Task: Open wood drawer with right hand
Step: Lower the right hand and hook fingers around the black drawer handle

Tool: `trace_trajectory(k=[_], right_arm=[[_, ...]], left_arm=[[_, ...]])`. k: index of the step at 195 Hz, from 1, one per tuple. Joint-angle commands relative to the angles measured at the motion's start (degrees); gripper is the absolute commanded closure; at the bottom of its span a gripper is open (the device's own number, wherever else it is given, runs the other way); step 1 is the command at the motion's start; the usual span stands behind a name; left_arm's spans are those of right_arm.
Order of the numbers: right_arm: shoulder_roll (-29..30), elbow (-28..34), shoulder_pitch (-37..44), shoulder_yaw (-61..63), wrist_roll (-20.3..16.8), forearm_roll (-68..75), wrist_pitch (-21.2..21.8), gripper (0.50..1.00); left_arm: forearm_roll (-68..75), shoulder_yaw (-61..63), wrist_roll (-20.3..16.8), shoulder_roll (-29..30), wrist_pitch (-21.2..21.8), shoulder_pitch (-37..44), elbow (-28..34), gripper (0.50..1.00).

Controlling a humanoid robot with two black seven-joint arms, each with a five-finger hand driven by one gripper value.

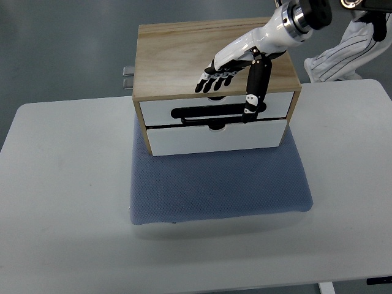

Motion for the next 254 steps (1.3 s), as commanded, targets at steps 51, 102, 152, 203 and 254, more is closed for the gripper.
trace_trajectory(k=[51, 102, 152, 203, 254], right_arm=[[0.4, 0.0, -2.2, -1.2, -1.8, 4.0, 0.0, 0.558], [1.0, 0.0, -3.7, -1.2, -3.0, 6.2, -4.4, 0.558], [1.0, 0.0, -4.8, -1.2, -3.7, 6.9, -5.9, 0.558], [1.4, 0.0, -6.9, -0.9, -3.7, 7.0, -7.0, 0.558], [1.4, 0.0, -8.4, -0.6, -3.6, 7.0, -7.9, 0.558]], left_arm=[[0.0, 0.0, 0.0, 0.0, 0.0, 0.0, 0.0, 0.500], [0.0, 0.0, 0.0, 0.0, 0.0, 0.0, 0.0, 0.500], [0.0, 0.0, 0.0, 0.0, 0.0, 0.0, 0.0, 0.500], [0.0, 0.0, 0.0, 0.0, 0.0, 0.0, 0.0, 0.500], [0.0, 0.0, 0.0, 0.0, 0.0, 0.0, 0.0, 0.500]])
